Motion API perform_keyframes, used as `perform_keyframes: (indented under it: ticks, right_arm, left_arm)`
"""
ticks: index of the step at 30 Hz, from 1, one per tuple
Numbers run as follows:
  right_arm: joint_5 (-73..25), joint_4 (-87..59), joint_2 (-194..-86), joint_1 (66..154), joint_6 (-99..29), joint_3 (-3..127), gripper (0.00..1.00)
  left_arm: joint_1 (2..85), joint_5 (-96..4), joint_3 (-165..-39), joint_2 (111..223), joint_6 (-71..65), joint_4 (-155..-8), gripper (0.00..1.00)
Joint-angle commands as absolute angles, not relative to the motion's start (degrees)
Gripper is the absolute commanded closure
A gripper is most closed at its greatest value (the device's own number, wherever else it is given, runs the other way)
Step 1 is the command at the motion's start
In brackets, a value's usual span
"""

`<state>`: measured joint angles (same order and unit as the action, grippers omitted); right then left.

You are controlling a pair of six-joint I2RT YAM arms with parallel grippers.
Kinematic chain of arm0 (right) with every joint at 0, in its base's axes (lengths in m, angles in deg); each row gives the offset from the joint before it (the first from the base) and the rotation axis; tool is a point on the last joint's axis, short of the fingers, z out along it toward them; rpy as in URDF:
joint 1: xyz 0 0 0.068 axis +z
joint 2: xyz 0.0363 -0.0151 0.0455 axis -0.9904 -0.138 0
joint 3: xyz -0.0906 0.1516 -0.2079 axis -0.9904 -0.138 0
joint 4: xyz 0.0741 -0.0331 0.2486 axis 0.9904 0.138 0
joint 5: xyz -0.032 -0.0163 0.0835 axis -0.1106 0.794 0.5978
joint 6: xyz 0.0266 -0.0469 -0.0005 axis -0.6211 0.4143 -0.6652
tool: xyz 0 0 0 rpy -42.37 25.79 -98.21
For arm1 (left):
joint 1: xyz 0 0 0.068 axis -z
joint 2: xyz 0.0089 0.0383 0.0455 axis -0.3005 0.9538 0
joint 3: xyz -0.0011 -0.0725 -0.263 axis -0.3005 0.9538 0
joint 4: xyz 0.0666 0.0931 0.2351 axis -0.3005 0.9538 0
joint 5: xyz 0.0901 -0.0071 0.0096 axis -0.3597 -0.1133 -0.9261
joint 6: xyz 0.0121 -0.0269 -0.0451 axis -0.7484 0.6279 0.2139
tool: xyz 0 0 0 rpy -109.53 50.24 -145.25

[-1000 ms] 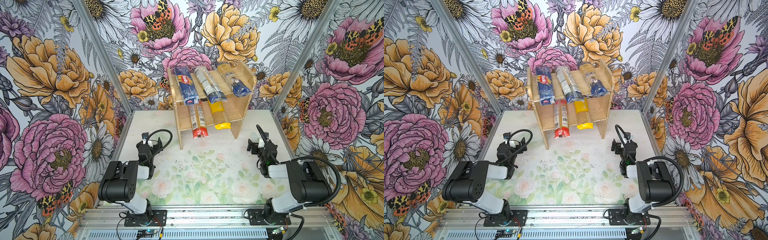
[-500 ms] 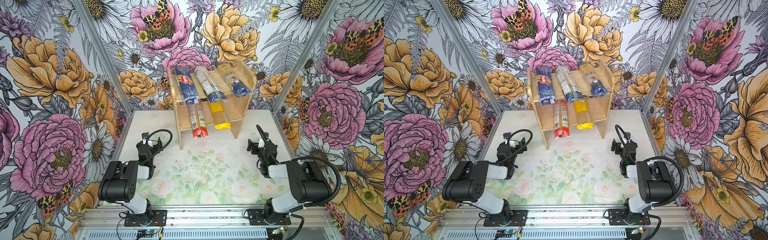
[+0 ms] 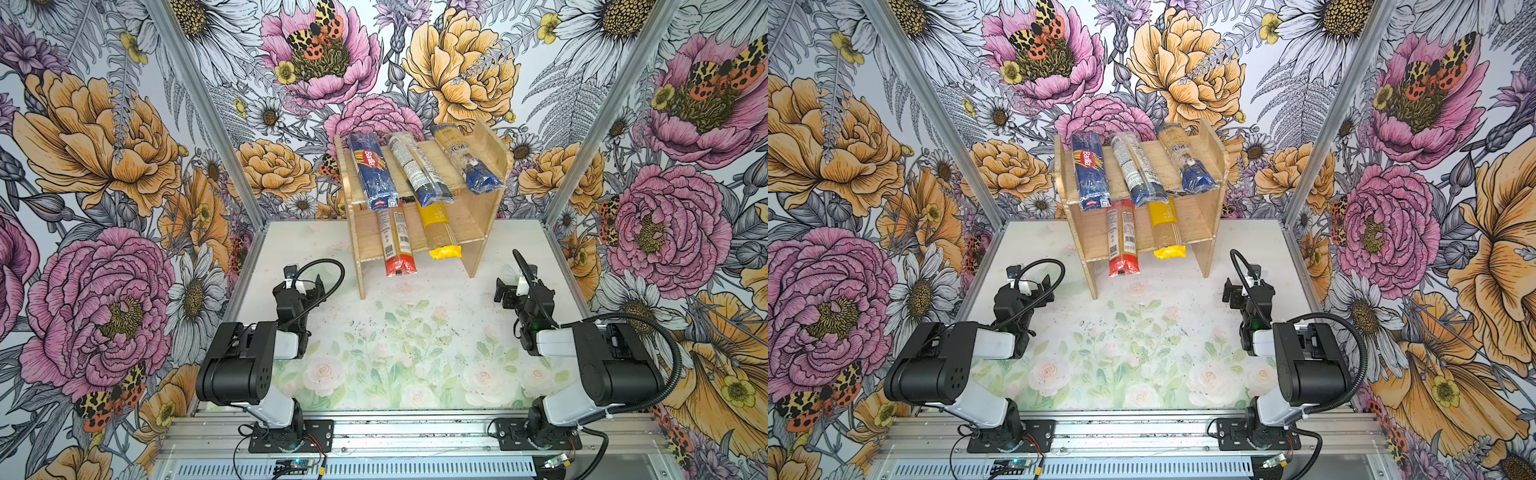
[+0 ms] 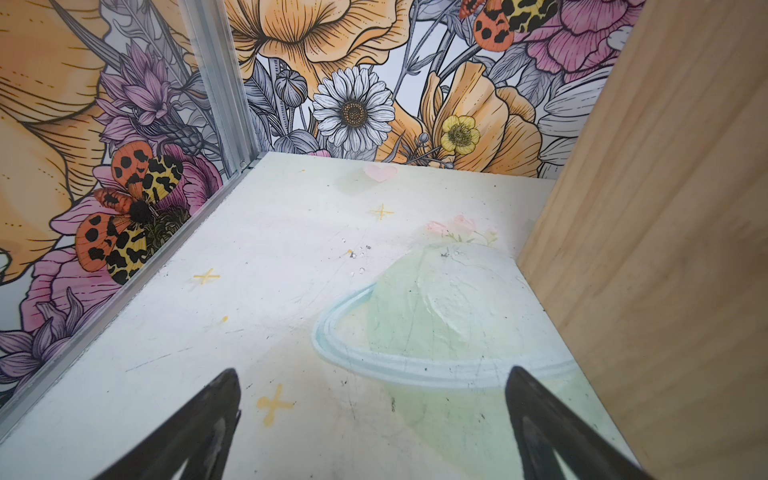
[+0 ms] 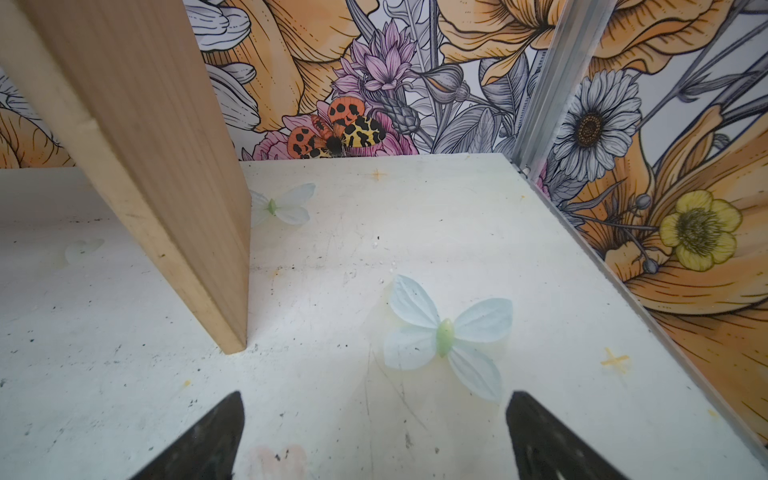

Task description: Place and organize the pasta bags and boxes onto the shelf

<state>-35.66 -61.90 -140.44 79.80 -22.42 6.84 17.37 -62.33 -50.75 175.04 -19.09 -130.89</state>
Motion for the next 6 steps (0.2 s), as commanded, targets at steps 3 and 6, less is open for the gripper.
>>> perform_keyframes:
  ticks: [3,6]
  right_arm:
    - [-35.95,-63.68,-140.28,80.08,-22.56,7.86,0.01]
    - [-36.02,-63.68,-140.28,80.06,-22.63,7.8,0.0]
  left_arm:
    - [17.57,-63.15,-51.79,173.95,-19.91,-130.88,0.01]
    - [17.73,-63.28,-51.73,173.96,-19.99,-131.07,0.01]
